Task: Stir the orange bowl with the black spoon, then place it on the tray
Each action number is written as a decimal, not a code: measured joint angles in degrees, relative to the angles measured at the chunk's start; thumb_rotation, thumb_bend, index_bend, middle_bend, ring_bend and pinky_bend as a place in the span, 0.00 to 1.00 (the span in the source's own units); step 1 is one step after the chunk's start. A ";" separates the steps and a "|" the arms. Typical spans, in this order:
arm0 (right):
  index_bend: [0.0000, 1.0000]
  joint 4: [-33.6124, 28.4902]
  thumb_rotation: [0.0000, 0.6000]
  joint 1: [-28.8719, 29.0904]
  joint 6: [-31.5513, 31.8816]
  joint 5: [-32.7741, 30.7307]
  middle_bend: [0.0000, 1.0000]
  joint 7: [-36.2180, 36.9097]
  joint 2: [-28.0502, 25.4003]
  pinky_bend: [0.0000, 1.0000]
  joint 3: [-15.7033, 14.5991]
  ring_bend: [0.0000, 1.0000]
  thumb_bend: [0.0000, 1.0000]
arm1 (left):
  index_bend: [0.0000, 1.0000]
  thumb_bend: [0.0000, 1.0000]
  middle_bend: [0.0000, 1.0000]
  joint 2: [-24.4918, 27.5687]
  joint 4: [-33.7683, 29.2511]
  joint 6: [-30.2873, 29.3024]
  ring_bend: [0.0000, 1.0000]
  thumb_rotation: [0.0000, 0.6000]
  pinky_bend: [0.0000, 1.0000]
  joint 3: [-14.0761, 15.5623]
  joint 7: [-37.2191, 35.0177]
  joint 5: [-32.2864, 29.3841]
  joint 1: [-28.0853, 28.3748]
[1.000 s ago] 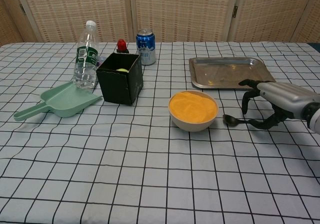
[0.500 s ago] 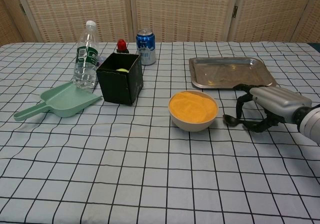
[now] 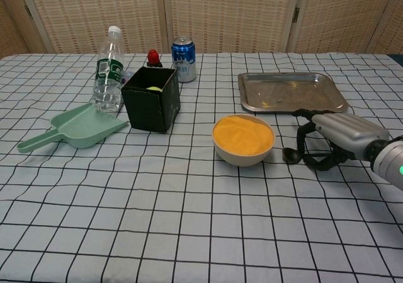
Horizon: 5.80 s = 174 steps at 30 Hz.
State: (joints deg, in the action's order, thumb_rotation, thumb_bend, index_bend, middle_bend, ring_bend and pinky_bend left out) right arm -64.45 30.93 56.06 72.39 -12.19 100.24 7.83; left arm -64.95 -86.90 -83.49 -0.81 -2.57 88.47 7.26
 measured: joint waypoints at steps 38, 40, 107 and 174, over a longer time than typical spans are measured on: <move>0.67 -7.41 1.00 7.50 5.14 -0.21 0.00 -8.49 3.00 0.00 7.46 0.00 0.37 | 0.00 0.45 0.00 0.56 0.06 -0.71 0.00 1.00 0.08 0.06 -2.11 0.69 -0.08; 0.67 -6.91 1.00 7.97 5.16 -0.52 0.00 -9.60 3.84 0.00 7.45 0.00 0.37 | 0.00 0.45 0.00 0.71 0.07 -0.90 0.00 1.00 0.08 0.08 -2.39 0.71 -0.19; 0.47 5.91 1.00 4.37 9.35 5.17 0.00 5.36 3.83 0.00 3.28 0.00 0.36 | 0.00 0.45 0.00 0.53 0.30 0.19 0.00 1.00 0.08 -0.19 -1.73 -0.30 0.11; 0.61 -6.92 1.00 7.27 0.45 -6.40 0.00 -4.36 -3.54 0.00 4.29 0.00 0.37 | 0.00 0.45 0.00 0.43 0.60 0.54 0.00 1.00 0.08 0.06 -2.38 -0.12 0.32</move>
State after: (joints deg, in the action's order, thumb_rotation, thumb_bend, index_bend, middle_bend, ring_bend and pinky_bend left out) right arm -71.36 38.20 56.51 65.98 -16.55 96.70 12.12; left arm -64.52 -86.30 -82.95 -0.75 -4.96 88.35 7.58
